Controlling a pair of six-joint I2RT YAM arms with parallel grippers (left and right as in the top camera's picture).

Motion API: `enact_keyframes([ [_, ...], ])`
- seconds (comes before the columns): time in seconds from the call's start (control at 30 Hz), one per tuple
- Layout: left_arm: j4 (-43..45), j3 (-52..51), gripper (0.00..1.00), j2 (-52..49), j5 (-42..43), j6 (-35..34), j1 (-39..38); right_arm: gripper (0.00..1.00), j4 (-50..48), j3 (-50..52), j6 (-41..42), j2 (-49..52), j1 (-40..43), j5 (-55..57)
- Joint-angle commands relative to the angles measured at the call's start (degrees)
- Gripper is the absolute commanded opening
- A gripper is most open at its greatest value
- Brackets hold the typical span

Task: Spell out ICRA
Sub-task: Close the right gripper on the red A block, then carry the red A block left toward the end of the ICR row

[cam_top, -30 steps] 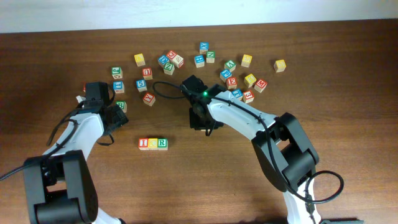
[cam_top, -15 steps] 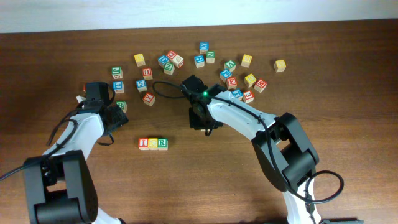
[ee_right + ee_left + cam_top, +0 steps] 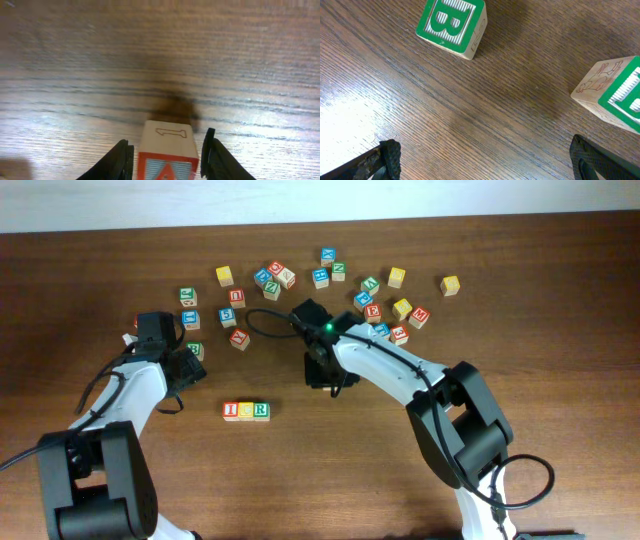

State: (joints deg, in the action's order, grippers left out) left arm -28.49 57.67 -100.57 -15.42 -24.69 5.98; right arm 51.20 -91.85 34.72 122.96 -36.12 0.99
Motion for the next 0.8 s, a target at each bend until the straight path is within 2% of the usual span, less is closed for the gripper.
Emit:
enact_keyframes([
  [0.0, -0.1, 0.6, 0.99, -0.5, 0.0, -0.1, 0.1, 0.34, 0.4, -1.8, 0.5, -0.1, -0.3, -0.1],
  [0.13, -0.1, 0.6, 0.99, -0.5, 0.0, -0.1, 0.1, 0.27, 0.9, -1.8, 0.5, -0.1, -0.3, -0.4],
  [0.37, -0.1, 0.6, 0.99, -0.5, 0.0, -0.1, 0.1, 0.23, 2.0, -1.8, 0.5, -0.1, -0.4, -5.0],
  [0.77, -0.1, 0.6, 0.99, -0.5, 0.0, -0.1, 0.1, 0.22, 2.6, -1.8, 1.5, -0.1, -7.5, -6.8],
])
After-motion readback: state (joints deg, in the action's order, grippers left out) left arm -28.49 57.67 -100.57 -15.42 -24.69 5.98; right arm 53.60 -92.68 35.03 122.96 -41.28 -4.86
